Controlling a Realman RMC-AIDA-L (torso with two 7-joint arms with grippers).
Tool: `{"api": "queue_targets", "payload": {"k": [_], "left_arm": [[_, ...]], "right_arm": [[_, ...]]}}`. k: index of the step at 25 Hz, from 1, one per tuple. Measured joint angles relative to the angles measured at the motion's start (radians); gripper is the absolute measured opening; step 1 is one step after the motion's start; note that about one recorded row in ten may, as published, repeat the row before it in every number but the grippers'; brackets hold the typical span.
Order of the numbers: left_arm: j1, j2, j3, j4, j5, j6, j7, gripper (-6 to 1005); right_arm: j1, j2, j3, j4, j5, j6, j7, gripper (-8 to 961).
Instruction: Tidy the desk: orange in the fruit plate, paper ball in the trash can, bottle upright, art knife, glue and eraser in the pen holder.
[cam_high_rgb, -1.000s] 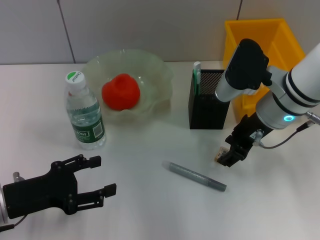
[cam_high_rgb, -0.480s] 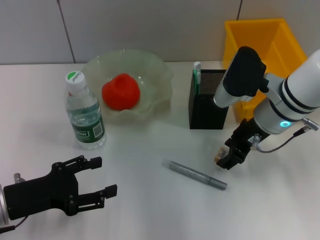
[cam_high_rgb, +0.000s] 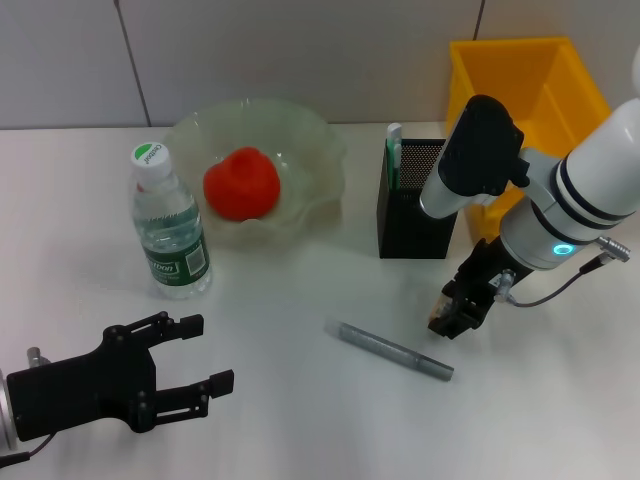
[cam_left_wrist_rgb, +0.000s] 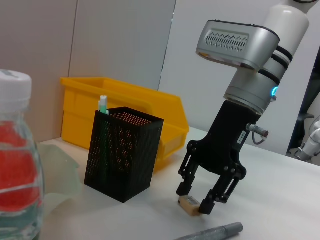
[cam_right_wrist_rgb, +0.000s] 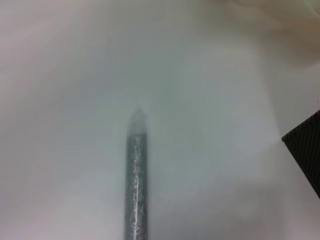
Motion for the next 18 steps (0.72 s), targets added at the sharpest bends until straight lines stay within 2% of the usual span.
{"api": "queue_targets", "payload": {"k": [9,15,18], "left_arm": [[-0.002,0.000,0.000,0.000,0.000,0.000,0.001,846],[-0.003,0.000,0.000,-0.001,0.000,0.000,0.001,846],[-0.001,0.000,0.000,-0.001,0.000,0.001,0.002,846]], "right_arm": [[0.008,0.000,0.000,0.009,-0.002,0.000,0.006,393],[0.008,0.000,0.004,-0.018,0.002,-0.031,0.012,392],[-0.002,-0.001,0.013,-0.084,0.028,-0.085,0.022,391]]}}
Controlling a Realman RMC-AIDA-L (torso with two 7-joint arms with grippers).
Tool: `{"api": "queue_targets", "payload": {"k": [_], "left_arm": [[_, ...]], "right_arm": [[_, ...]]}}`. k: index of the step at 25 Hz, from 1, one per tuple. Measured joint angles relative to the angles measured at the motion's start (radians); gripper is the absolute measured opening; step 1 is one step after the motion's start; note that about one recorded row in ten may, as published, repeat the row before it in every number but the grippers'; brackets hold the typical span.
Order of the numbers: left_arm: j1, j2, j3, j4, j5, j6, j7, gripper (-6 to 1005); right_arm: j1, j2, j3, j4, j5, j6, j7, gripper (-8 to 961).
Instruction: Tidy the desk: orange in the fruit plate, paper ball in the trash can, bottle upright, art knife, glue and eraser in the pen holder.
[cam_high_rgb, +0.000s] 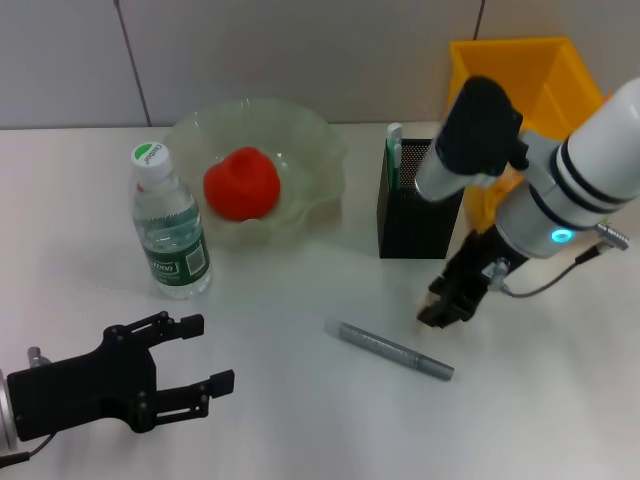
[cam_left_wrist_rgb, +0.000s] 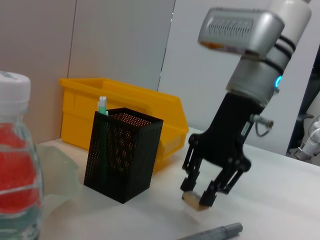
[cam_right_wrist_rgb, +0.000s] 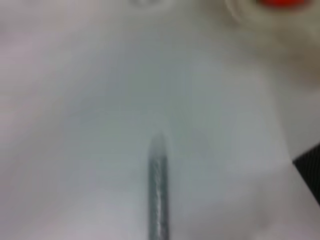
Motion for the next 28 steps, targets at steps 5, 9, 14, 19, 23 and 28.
{"api": "queue_targets", "payload": {"k": [5,9,14,19,23,28], "left_arm": [[0.002,0.000,0.000,0.000,0.000,0.001,0.000,846],[0.002,0.000,0.000,0.000,0.000,0.010,0.000,846],[0.004,0.000,0.000,0.000,0.000,0.014,0.000,846],[0.004,0.000,0.000,0.000,0.000,0.018,0.000,846],[0.005,0.000,0.000,0.000,0.000,0.022,0.000,846],[0.007,0.000,0.000,0.000,0.000,0.026,-0.001,846]], "right_arm": [[-0.030,-0.004,0.034,-0.174,0.036,-0.099,0.042,392],[-0.039,-0.004,0.098,-0.314,0.039,-0.164,0.103,391],[-0.040,-0.006,0.200,-0.415,0.034,-0.181,0.157,386],[-0.029,-0.015,0.260,-0.381,0.012,-0.130,0.170,385],[-0.010,-0.015,0.256,-0.304,-0.035,-0.047,0.170,386],[0.014,-0.010,0.250,-0.229,-0.056,0.030,0.167,386]]}}
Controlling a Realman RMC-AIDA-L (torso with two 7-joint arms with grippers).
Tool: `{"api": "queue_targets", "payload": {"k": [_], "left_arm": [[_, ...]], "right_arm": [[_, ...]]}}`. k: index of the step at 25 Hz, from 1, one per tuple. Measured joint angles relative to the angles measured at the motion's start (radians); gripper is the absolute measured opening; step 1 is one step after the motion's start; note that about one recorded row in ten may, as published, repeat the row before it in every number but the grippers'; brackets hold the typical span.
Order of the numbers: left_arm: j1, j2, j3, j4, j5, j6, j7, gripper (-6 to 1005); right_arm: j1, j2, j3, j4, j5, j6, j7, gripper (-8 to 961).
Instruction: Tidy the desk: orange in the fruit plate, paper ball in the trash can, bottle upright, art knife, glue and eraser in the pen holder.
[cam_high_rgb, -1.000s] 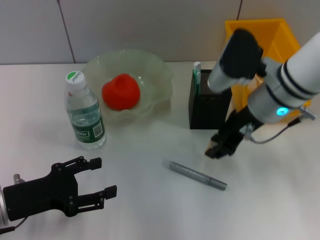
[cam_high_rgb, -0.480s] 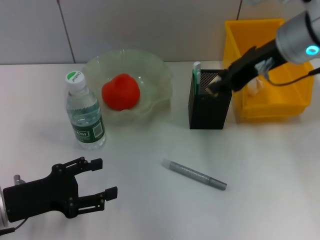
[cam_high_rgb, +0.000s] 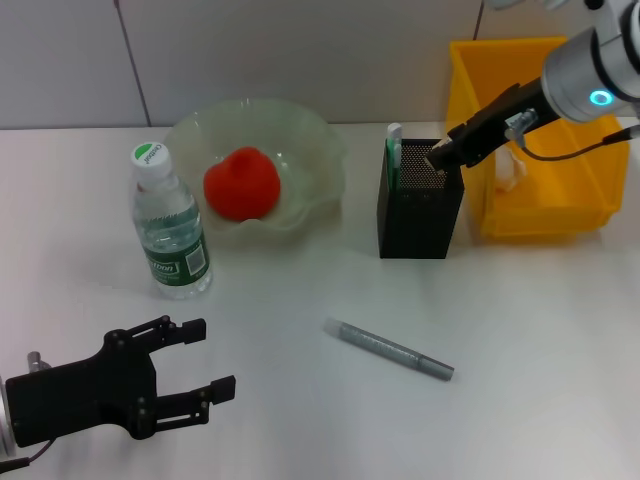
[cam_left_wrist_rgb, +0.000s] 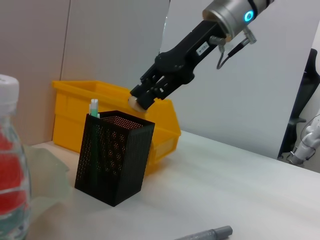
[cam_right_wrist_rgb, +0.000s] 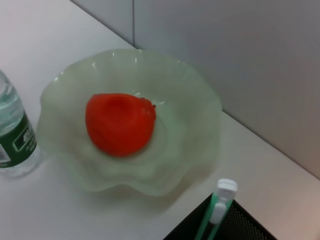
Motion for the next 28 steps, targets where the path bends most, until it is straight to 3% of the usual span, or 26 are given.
{"api": "queue_targets", "payload": {"k": [4,10,15,22,28], "left_arm": [[0.000,0.001,0.000,0.000,0.000,0.002,-0.004,846],[0.000,0.003,0.000,0.000,0.000,0.007,-0.008,846],[0.000,0.006,0.000,0.000,0.000,0.010,-0.008,846],[0.000,0.006,0.006,0.000,0.004,0.013,-0.008,846],[0.000,0.004,0.008,0.000,0.006,0.015,-0.007,846]], "right_arm": [[0.013,0.000,-0.001,0.032,-0.003,0.019,-0.003,385],[0.011,0.001,-0.003,0.033,0.003,0.047,-0.004,466],[-0.023,0.001,-0.001,-0.048,0.127,-0.022,-0.037,681],[-0.028,-0.001,-0.010,-0.099,0.239,-0.298,-0.111,702],[0.010,0.001,-0.142,0.066,0.207,-0.250,-0.132,700]]}}
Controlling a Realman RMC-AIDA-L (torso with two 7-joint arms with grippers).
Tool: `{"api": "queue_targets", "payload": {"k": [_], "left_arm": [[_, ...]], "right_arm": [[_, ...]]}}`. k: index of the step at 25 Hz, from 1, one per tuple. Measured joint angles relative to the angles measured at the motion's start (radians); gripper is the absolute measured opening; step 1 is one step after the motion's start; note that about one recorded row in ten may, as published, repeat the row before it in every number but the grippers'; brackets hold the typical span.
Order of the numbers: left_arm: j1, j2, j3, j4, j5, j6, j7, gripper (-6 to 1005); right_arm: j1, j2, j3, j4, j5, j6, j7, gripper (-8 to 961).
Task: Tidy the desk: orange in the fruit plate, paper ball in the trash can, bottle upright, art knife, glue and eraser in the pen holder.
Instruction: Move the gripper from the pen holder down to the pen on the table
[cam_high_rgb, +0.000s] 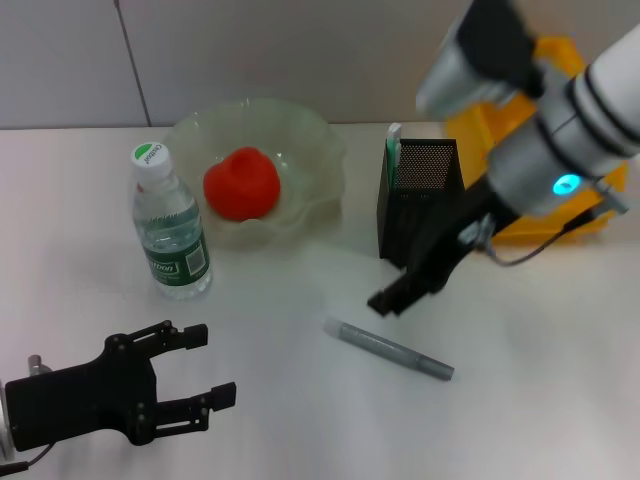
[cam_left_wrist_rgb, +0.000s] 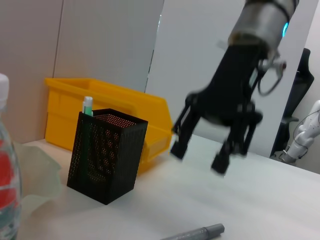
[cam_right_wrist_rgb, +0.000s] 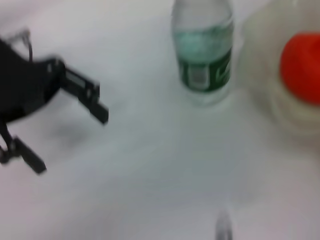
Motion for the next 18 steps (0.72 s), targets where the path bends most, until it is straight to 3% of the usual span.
{"api": "queue_targets", "payload": {"k": [7,18], "left_arm": [[0.000,-0.004,0.000,0.000,0.002,0.000,-0.001,846],[0.001,-0.010,-0.003,0.000,0.002,0.000,-0.001,846]], "right_arm": [[0.038,0.005,-0.151,0.167,-0.003,0.138,-0.039,698],[0.053,0.013,-0.300,0.276,0.050,0.264,-0.051,689]]}}
